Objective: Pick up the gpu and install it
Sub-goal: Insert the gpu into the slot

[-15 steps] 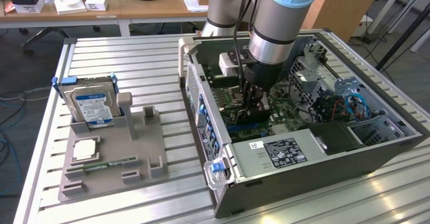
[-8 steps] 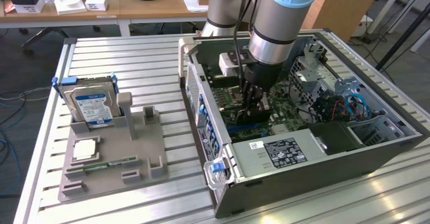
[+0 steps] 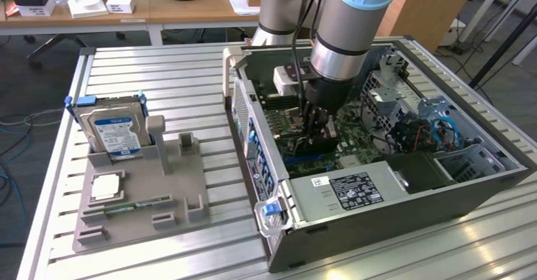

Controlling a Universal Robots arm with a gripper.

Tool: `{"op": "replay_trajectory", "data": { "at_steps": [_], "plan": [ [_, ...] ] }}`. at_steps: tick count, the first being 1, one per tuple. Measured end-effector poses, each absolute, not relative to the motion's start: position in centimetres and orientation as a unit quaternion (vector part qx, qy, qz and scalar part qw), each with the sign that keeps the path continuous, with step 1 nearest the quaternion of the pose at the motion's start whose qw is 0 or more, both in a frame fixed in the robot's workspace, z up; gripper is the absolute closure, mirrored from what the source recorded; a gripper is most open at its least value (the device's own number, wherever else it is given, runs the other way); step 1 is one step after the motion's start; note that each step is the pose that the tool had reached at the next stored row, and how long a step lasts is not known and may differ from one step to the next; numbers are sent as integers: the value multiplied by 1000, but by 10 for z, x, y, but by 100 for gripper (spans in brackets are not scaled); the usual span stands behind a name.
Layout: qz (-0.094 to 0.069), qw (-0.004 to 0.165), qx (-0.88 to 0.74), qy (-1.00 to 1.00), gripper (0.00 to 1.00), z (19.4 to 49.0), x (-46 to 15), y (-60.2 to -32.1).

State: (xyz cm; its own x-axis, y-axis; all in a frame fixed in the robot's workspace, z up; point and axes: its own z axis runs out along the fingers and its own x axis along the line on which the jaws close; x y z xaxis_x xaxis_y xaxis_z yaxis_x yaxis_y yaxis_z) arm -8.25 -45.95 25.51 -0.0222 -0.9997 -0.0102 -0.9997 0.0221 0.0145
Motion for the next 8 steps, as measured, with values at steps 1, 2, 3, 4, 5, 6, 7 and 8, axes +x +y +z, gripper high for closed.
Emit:
{"op": "replay_trajectory", "data": {
  "at_steps": [1,2,3,4,5,6,7,8],
  "plan": [
    [-9,1,699,-715,74,255,-83,-459],
    [-9,1,699,-715,74,255,-83,-459],
    [-9,1,699,-715,74,255,-83,-459],
    [-9,1,699,-715,74,255,-83,-459],
    [-9,1,699,-715,74,255,-83,-459],
    [-9,1,699,-715,74,255,-83,-459],
    [-9,1,699,-715,74,255,-83,-459],
    [-9,1,699,-715,74,255,-83,-459]
  ]
}}
